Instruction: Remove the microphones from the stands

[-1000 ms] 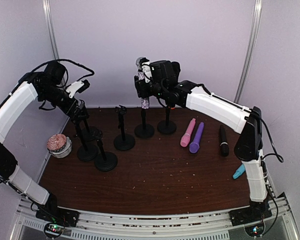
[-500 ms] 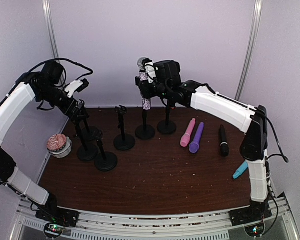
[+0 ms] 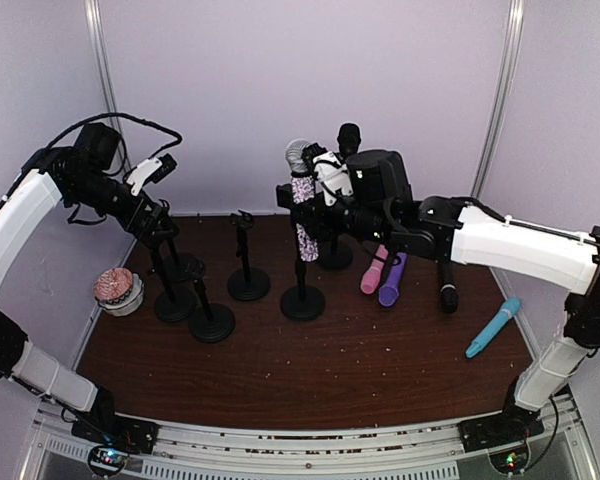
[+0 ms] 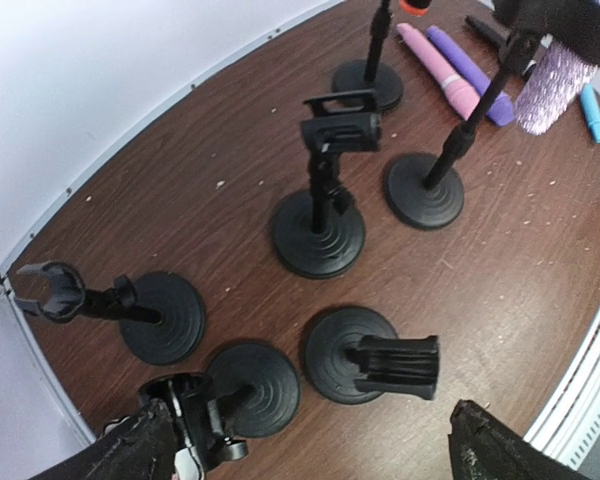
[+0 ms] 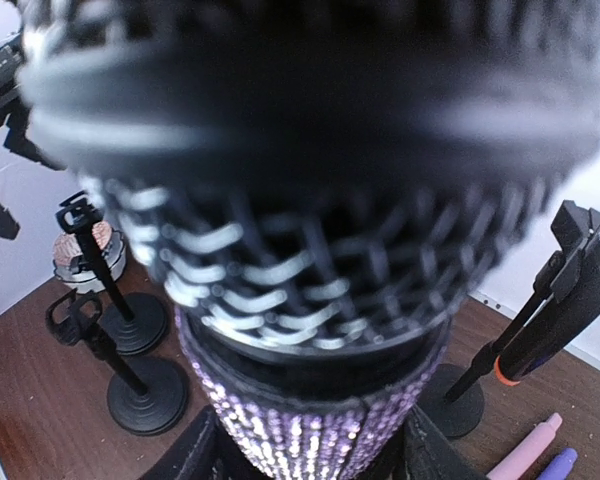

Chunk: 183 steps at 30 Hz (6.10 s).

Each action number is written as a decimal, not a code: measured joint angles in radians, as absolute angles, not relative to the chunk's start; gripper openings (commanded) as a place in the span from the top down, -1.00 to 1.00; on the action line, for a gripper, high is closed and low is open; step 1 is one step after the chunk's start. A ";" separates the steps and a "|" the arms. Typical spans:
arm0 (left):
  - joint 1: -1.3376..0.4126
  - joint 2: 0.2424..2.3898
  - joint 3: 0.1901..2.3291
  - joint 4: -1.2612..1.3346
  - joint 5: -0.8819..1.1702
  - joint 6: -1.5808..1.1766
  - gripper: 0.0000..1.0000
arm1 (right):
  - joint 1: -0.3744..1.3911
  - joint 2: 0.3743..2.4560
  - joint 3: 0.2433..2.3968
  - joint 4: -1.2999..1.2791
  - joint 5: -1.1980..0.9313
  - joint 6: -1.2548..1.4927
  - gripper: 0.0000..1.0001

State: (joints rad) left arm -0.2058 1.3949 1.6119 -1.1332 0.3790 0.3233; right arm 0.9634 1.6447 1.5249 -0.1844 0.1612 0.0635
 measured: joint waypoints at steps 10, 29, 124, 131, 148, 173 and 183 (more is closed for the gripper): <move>-0.232 1.392 1.612 -1.154 0.514 0.331 -0.96 | 1.044 1.571 1.380 -0.052 0.157 0.059 -0.39; -0.333 1.659 1.831 -1.153 0.948 0.597 -0.96 | 1.054 1.539 1.457 -0.068 0.161 0.080 -0.84; -0.497 2.042 2.197 -1.252 1.134 0.994 0.53 | 0.886 1.607 1.681 -0.347 -0.367 -0.041 0.43; -0.497 2.041 2.197 -1.251 1.129 0.993 0.49 | 0.886 1.541 1.697 -0.349 -0.353 -0.015 0.49; -0.498 2.037 2.197 -1.242 1.066 0.904 -0.95 | 0.578 1.219 1.306 -0.439 -0.104 0.300 0.65; -0.464 1.763 2.016 -1.220 0.826 0.593 -0.96 | 0.254 1.855 1.372 -0.587 -0.094 0.430 0.00; -0.464 1.757 1.972 -1.203 0.783 0.558 -0.96 | 0.244 1.895 1.378 -0.603 -0.053 0.432 -0.25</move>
State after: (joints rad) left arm -0.4637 1.7569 1.9717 -1.2034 0.7834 0.5579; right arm 0.2443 1.8950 1.3777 -0.6025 -0.0532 0.4324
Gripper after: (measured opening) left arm 0.978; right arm 0.624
